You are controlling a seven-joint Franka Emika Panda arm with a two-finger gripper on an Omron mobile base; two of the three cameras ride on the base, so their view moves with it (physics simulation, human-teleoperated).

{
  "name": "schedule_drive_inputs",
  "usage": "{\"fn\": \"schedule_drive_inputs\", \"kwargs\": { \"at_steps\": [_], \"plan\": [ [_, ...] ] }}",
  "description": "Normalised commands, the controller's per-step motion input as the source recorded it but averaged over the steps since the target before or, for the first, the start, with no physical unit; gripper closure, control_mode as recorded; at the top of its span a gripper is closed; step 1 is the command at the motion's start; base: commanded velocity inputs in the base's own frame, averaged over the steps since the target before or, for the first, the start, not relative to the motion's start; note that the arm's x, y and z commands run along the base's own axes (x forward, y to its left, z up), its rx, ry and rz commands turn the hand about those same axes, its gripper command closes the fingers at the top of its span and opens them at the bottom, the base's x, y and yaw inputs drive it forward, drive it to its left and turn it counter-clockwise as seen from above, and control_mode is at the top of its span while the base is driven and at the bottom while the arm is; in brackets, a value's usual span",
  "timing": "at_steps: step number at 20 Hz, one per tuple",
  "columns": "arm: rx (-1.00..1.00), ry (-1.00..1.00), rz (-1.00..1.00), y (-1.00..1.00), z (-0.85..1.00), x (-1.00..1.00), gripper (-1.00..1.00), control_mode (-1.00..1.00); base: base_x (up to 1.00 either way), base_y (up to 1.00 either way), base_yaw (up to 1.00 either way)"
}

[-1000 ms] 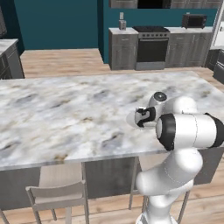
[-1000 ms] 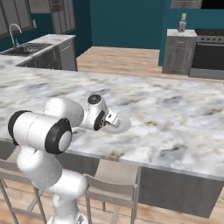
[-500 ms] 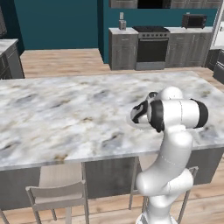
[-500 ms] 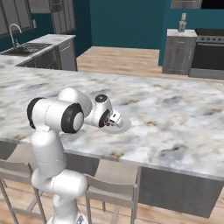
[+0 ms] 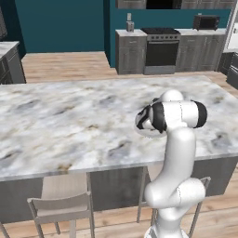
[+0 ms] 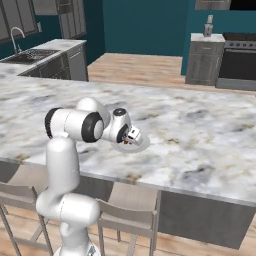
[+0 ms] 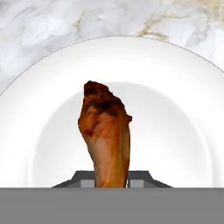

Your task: Take the chicken drumstick from the fridge and place it on the digital scale on the counter by the fridge. Wait a few seconds for a reading, then move it to the plate on the dining counter.

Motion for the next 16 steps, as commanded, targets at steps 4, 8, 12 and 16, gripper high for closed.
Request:
{"fn": "schedule_drive_inputs", "kwargs": {
  "at_steps": [4,8,12,16],
  "plan": [
    [0.00,0.02,0.00,0.00,-0.26,0.19,-1.00,-1.00,0.00,0.00,0.00],
    [0.00,-0.01,0.00,0.00,-0.07,0.11,-1.00,-1.00,0.00,0.00,0.00],
    [0.00,-0.19,0.00,0.00,0.56,-0.57,-1.00,-1.00,0.00,0.00,0.00],
    [0.00,-0.25,0.00,0.01,1.00,-0.77,-1.00,-1.00,0.00,0.00,0.00]
  ]
}}
